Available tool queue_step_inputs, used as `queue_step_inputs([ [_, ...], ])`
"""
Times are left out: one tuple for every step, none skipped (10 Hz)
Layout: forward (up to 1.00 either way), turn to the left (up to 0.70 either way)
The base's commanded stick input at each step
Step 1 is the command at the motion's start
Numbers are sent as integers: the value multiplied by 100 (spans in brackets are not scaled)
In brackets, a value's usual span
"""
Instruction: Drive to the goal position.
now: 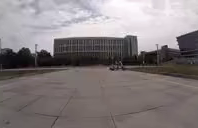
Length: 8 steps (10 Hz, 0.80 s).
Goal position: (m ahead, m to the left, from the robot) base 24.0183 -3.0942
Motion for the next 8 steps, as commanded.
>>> queue_step_inputs([
  [70,0],
  [70,0],
  [70,0],
  [70,0],
  [70,0],
  [70,0],
  [70,6],
  [70,18],
])
